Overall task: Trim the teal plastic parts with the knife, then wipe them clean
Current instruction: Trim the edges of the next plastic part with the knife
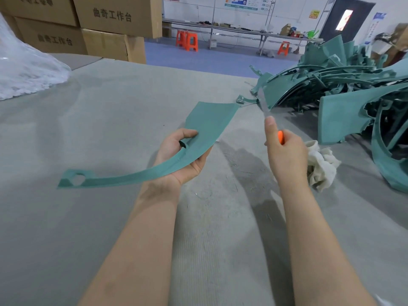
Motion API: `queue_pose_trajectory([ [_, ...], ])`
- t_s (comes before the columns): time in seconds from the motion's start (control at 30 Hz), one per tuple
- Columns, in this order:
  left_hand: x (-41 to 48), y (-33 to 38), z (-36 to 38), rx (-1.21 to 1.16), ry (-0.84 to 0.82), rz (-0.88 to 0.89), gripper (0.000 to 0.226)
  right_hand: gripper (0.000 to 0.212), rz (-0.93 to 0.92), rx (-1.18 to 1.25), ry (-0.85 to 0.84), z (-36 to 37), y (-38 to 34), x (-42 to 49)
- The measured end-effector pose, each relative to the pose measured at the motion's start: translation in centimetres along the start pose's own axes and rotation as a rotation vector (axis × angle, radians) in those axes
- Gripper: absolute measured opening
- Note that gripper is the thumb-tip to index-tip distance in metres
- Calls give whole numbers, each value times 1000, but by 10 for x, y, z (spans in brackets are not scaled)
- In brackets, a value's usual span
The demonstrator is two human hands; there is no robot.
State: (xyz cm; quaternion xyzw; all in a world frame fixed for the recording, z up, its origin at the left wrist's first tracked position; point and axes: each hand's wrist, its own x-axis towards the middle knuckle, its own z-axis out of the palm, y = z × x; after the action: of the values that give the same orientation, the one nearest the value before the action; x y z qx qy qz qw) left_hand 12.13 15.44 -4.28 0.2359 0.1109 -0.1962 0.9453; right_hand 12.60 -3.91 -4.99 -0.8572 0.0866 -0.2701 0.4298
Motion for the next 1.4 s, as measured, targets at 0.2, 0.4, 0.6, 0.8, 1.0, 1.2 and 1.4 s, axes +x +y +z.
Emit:
queue_pose_trajectory([
  [0.2,3,2,-3,8,67,23,18,20,-34,304,-304,-6,-14,-5],
  [0.4,4,3,-5,-67,93,80,20,25,-138,380,-337,-12,-26,-11],
  [0.6,4,2,-3,-53,93,71,19,25,-22,535,-489,-11,-32,-17],
  [0.8,3,2,-1,-24,113,70,20,42,-45,430,-462,-8,-31,-16],
  [1.0,4,1,1,58,112,38,22,47,-23,376,-413,1,-35,-21],
  [1.2,4,2,1,74,101,21,21,47,-49,357,-364,0,-33,-19],
  [1.4,3,2,2,69,84,4,19,49,-57,359,-355,-1,-31,-18],
])
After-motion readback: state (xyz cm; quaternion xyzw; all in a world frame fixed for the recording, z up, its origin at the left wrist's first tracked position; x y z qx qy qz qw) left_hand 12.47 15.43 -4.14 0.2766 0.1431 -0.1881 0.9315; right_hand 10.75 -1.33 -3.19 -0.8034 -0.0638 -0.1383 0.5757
